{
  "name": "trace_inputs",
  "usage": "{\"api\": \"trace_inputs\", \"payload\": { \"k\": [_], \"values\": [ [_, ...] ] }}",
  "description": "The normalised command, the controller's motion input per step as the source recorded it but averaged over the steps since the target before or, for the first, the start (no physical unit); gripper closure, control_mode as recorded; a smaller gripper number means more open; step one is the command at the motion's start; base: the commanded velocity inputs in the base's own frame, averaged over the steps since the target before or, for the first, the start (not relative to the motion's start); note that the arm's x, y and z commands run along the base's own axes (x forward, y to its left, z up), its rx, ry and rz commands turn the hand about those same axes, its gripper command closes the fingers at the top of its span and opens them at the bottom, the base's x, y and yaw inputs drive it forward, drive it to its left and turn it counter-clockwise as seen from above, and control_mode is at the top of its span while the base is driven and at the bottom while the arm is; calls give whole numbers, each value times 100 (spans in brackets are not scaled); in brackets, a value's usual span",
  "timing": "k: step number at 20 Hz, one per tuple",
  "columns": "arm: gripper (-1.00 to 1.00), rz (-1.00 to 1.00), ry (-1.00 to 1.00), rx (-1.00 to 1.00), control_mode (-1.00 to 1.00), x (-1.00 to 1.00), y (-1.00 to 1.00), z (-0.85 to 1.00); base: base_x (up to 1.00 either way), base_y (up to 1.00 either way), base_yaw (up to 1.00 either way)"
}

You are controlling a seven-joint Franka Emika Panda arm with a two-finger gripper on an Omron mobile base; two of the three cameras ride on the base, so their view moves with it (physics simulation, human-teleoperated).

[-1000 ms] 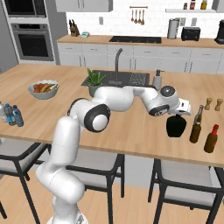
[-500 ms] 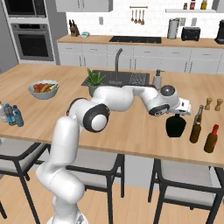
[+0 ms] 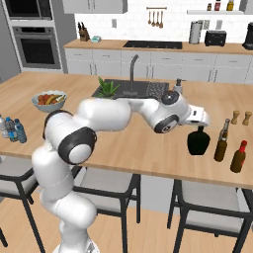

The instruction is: Move the plastic bottles in the middle to the plastics group, and the glass bottles in the middle to the glass group.

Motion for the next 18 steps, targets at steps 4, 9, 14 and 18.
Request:
{"api": "trace_inputs", "payload": {
  "k": [4, 9, 14, 18],
  "values": [
    [-100, 0, 0, -36, -100, -72, 100, 0, 0, 0, 0],
    [-100, -3, 1, -14, -100, -10, 61, 17, 0, 0, 0],
    [-100, -2, -2, 9, -100, -9, 4, 33, 0, 0, 0],
    [-100, 0, -12, 3, -100, -12, 0, 52, 0, 0, 0]
  ]
}}
